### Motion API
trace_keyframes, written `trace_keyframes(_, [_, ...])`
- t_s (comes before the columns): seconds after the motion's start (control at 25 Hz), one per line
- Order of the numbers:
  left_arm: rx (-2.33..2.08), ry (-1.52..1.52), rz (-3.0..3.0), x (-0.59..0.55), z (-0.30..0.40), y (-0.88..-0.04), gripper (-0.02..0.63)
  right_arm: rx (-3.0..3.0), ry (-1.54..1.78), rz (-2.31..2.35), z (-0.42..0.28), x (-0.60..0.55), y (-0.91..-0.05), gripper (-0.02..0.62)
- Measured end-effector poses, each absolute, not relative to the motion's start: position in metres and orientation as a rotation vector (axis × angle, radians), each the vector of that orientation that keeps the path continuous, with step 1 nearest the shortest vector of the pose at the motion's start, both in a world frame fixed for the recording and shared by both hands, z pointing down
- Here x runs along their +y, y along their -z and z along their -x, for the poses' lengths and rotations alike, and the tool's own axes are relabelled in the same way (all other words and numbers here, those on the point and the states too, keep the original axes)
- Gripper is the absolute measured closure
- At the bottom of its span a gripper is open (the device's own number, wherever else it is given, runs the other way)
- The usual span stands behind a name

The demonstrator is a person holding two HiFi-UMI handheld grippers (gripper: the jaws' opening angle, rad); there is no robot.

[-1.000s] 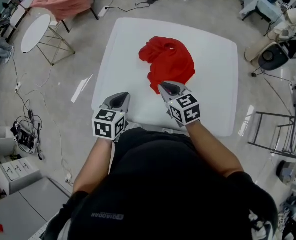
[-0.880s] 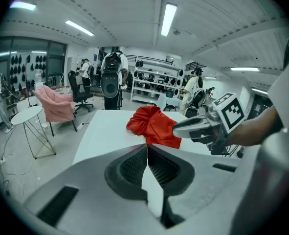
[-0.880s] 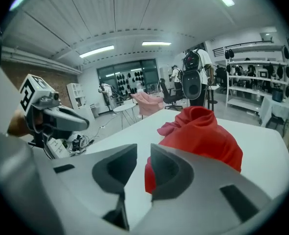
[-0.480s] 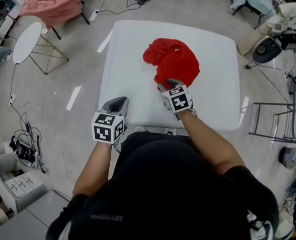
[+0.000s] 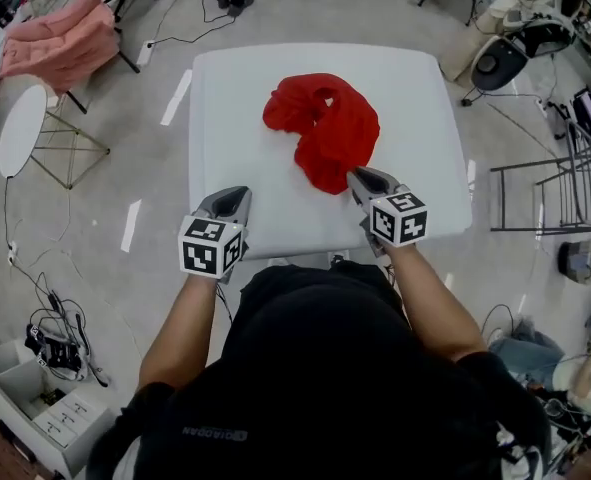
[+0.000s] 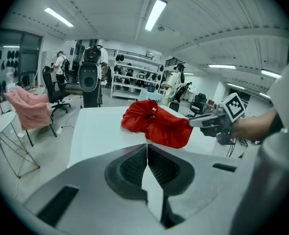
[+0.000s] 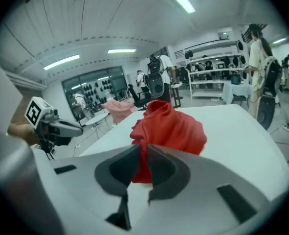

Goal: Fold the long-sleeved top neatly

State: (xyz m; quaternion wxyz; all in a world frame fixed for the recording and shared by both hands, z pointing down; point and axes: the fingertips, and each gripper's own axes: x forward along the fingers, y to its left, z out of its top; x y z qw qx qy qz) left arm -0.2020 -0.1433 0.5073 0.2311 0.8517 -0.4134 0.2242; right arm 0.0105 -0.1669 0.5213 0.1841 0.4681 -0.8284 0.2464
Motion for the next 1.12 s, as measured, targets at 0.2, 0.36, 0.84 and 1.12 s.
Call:
trace_keyframes(0.2, [-1.098,-0.626,-2.373,-0.153,0.191,-0.507,0.6,-2.285,-0.663,-1.522,-0.087,-0.142,-0.491,0.548])
trace_keyframes(0.36, [-1.107,-0.625,-2.389,-0.162,0.169,-0.502,0.599,-2.192,-0.668,-1.619,-0.157,-0.13,-0.491,0.549])
trace_keyframes(0.84, [-1.142,-0.662,-2.367,-0.172,0.084,-0.504,0.6,-1.934,-0.726,-1.698,-0.305,-0.126,-0.552,0.549])
trace_keyframes(1.12, [-1.13,-0.923,-2.469,-0.183,0.049,-0.523,0.598,-1.957,-0.677,-1.463,-0.288,-0.131,-0.567,0.501])
